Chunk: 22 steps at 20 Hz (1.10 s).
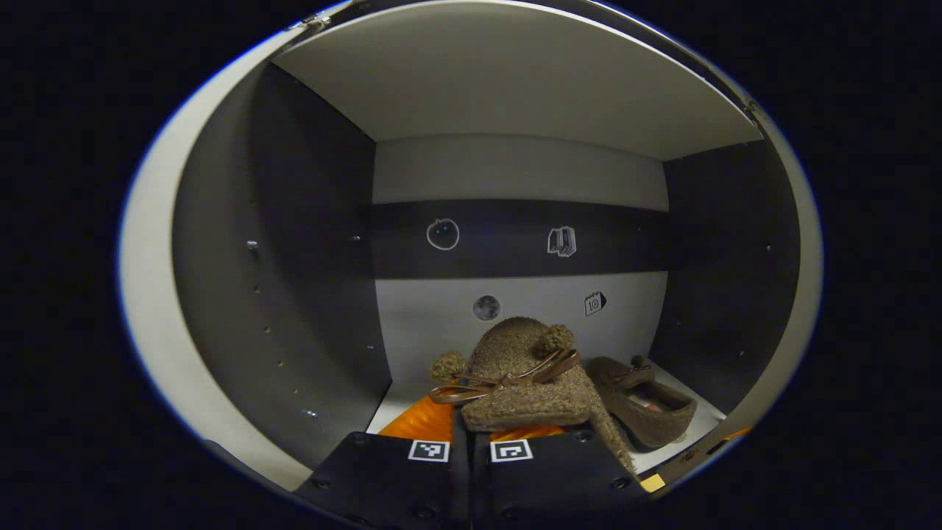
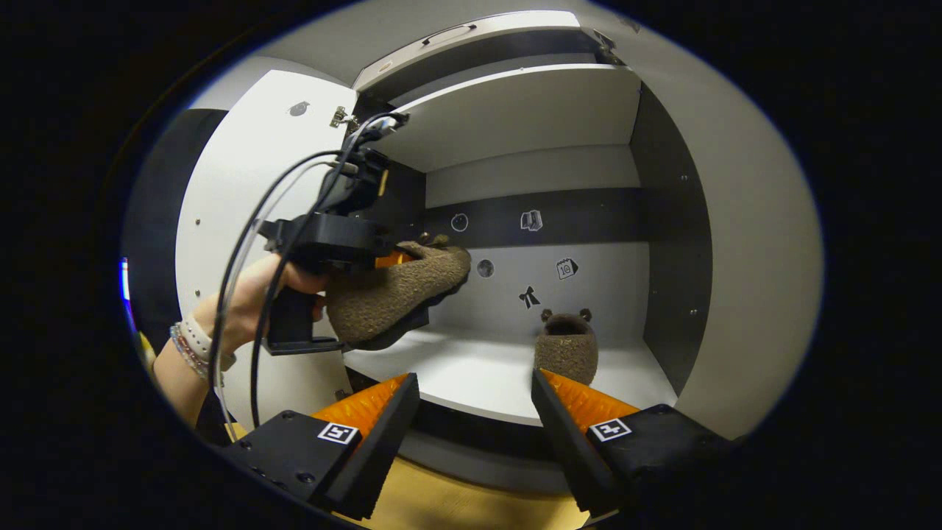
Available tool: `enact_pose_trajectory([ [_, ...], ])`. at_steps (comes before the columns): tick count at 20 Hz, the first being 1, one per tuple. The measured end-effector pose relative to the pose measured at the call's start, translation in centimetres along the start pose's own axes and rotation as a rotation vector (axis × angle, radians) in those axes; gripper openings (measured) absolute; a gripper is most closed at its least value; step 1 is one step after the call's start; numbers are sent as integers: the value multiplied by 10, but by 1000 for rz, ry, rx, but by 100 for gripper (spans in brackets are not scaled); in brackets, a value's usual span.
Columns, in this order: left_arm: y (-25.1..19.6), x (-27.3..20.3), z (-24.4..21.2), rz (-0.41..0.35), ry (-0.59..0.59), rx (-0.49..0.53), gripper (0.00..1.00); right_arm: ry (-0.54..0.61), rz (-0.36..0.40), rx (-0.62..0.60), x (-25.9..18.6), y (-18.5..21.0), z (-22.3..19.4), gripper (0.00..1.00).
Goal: Grab one shoe with the right hand and put it into the shoe cabinet, grab the other shoe with the left hand and put it into the shoe cabinet; then close the right door with the right hand and the left door with the left hand.
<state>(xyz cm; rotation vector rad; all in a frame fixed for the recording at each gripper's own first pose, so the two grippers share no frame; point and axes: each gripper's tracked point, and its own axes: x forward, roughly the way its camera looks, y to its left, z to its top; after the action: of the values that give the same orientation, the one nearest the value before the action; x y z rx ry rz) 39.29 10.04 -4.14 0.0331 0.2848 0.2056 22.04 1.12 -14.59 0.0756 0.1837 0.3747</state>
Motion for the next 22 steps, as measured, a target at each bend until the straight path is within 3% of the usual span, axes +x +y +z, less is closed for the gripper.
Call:
enact_pose_trajectory([
  [7, -9, 71, -39, -5, 132, 67, 10, 45, 20, 8, 4, -8, -6, 98],
  [13, -8, 88, -61, 19, 190, 66, 31, 68, 29, -11, 8, -15, -10, 98],
  [16, -4, 87, -65, 6, 211, 84, 45, 74, 29, -16, 9, -16, -11, 98],
  [20, 17, 69, -64, 55, 221, 135, 98, 83, 27, -6, 10, -13, -11, 98],
  [22, 14, 57, -62, 26, 210, 119, 96, 79, 28, -7, 9, -9, -9, 98],
])
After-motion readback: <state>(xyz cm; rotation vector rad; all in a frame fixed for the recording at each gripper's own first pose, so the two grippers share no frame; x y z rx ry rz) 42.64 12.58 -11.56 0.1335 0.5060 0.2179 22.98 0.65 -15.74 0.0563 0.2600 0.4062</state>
